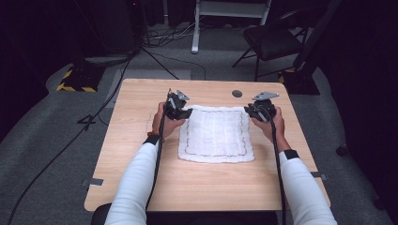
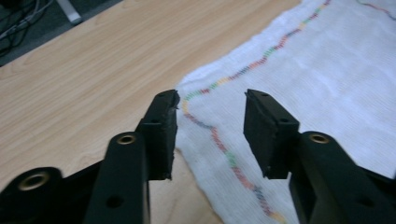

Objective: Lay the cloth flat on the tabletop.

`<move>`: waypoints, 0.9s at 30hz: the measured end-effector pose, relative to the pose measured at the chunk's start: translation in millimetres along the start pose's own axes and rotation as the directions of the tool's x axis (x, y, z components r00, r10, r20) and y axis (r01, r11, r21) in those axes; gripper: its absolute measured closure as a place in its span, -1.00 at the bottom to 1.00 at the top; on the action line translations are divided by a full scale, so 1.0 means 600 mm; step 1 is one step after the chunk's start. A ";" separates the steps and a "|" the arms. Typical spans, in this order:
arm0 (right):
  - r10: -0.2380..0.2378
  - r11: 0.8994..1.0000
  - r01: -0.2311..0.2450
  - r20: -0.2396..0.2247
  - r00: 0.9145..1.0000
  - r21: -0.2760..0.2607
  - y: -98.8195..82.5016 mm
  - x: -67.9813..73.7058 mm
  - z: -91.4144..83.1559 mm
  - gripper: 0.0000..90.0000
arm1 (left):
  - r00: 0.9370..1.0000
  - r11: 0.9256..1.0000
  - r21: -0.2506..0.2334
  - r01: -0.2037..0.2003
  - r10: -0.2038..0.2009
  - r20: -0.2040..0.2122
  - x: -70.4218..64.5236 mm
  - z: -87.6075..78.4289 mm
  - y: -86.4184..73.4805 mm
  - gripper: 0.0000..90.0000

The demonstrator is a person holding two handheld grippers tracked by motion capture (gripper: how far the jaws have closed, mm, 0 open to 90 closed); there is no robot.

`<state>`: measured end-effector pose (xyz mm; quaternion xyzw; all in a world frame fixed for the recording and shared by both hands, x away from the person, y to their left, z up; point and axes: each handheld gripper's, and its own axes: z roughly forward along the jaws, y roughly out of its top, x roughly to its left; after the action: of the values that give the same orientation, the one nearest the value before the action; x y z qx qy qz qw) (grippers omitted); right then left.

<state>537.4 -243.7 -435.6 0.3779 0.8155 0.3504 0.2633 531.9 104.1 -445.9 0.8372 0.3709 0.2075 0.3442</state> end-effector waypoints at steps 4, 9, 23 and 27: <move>-0.020 1.000 0.020 -0.077 0.997 0.000 -0.023 0.006 -0.023 0.46 | 0.997 1.000 0.002 -0.029 0.029 0.065 -0.013 -0.024 -0.018 -0.12; -0.051 0.999 0.049 -0.190 0.980 -0.015 -0.049 0.036 -0.055 0.34 | 0.990 0.998 0.005 -0.063 0.062 0.129 -0.029 -0.060 -0.053 -0.31; -0.153 0.979 0.188 -0.317 0.936 0.080 -0.146 0.100 -0.112 0.26 | 0.962 0.986 0.061 -0.158 0.139 0.236 -0.086 -0.107 -0.142 -0.38; -0.162 0.970 0.213 -0.346 0.924 0.114 -0.166 0.105 -0.111 0.33 | 0.943 0.979 0.113 -0.171 0.130 0.305 -0.096 -0.098 -0.154 -0.22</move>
<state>412.1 -264.7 -481.6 0.2518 0.9046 0.3205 0.1245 415.4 129.8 -478.9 0.9066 0.2635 0.0792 0.3200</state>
